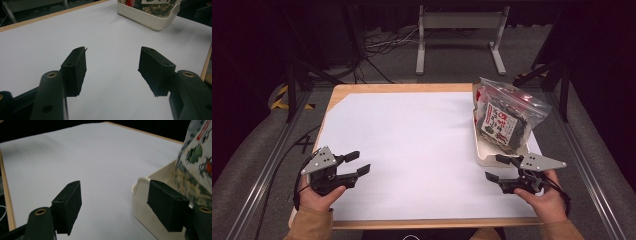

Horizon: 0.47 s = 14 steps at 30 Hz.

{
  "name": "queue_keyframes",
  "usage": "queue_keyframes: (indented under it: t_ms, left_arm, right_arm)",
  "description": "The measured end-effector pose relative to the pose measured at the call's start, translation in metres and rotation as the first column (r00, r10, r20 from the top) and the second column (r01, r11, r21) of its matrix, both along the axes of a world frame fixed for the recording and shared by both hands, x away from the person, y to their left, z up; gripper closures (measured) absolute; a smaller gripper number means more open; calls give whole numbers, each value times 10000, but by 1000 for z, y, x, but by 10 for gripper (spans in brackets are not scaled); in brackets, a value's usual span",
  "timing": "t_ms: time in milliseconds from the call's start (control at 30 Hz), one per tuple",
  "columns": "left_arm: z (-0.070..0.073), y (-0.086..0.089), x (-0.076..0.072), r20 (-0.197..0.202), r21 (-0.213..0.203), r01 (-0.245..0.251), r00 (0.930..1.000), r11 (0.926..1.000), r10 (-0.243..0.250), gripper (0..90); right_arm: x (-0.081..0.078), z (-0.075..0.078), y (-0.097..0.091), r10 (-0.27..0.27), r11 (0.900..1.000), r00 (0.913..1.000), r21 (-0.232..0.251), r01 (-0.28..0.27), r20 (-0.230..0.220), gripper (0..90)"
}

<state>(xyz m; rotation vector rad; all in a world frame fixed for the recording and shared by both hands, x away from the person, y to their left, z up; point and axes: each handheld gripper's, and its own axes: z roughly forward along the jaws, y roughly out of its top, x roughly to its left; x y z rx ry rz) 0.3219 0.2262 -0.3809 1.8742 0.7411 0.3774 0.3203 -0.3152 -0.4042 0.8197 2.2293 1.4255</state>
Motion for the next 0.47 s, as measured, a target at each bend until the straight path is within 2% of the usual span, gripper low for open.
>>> queue_keyframes:
  t_ms: [133, 467]
  left_arm:
    - [-2, -1, 1, -54, -11, 6, 10000, 10000, -7, 395]
    - [-5, 0, 2, -56, 36, -57, 10000, 10000, 57, 389]
  right_arm:
    - [4, -8, 0, -62, 9998, 9998, -189, 59, -175, 272]
    - [2, -6, -2, -124, 9998, 9999, -128, 124, -50, 274]
